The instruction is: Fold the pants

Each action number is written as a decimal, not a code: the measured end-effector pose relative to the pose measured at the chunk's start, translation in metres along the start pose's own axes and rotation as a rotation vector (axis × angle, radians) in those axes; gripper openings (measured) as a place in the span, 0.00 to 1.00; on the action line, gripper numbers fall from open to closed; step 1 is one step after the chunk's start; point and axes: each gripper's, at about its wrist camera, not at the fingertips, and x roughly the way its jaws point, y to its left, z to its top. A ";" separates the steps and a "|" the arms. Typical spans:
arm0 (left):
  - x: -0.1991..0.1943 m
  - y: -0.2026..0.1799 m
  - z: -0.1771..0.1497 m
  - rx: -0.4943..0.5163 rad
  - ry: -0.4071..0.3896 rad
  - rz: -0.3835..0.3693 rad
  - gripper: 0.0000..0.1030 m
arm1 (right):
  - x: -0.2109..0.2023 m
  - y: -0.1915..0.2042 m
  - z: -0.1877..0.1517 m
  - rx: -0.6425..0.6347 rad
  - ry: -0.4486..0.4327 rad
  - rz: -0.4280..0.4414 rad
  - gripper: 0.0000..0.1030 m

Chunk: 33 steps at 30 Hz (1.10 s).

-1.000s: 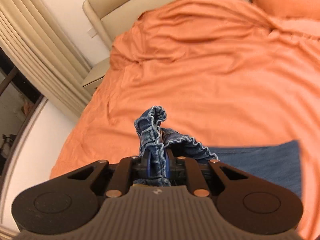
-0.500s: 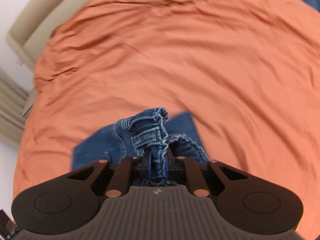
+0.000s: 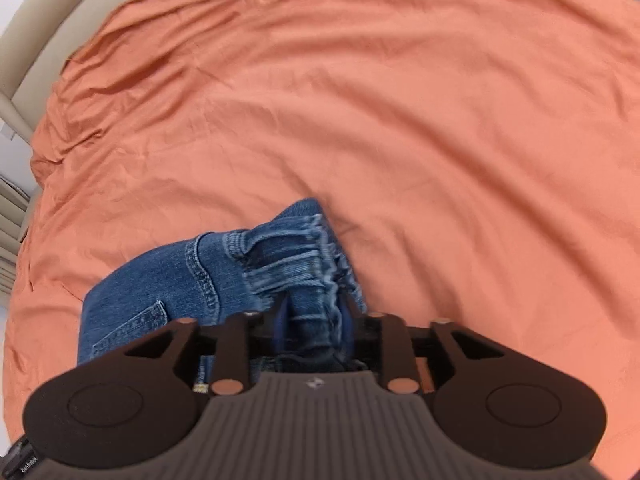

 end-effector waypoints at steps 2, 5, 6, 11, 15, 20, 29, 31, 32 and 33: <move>-0.018 -0.005 0.000 0.020 -0.006 -0.001 0.49 | -0.024 0.006 -0.007 -0.049 -0.052 -0.013 0.29; -0.046 -0.021 0.001 0.044 -0.019 -0.029 0.54 | -0.062 0.012 -0.032 -0.157 -0.168 -0.004 0.30; -0.053 -0.030 0.000 0.070 -0.015 -0.034 0.56 | -0.072 0.014 -0.044 -0.186 -0.197 0.009 0.30; -0.078 -0.080 -0.031 0.325 0.067 0.065 0.61 | -0.089 0.018 -0.094 -0.258 -0.310 0.079 0.29; -0.072 -0.109 -0.065 0.490 0.160 0.165 0.65 | -0.081 0.015 -0.123 -0.268 -0.359 0.094 0.29; -0.040 -0.120 -0.090 0.569 0.209 0.310 0.65 | -0.058 0.010 -0.125 -0.319 -0.326 0.090 0.29; -0.042 -0.119 -0.090 0.639 0.191 0.364 0.14 | -0.044 -0.010 -0.119 -0.262 -0.283 0.153 0.25; -0.049 -0.117 -0.087 0.655 0.203 0.359 0.11 | -0.048 -0.009 -0.119 -0.270 -0.275 0.145 0.24; -0.047 -0.115 -0.087 0.655 0.220 0.358 0.11 | -0.048 -0.009 -0.120 -0.279 -0.264 0.136 0.23; -0.041 -0.113 -0.092 0.655 0.246 0.365 0.11 | -0.045 -0.008 -0.121 -0.287 -0.242 0.121 0.22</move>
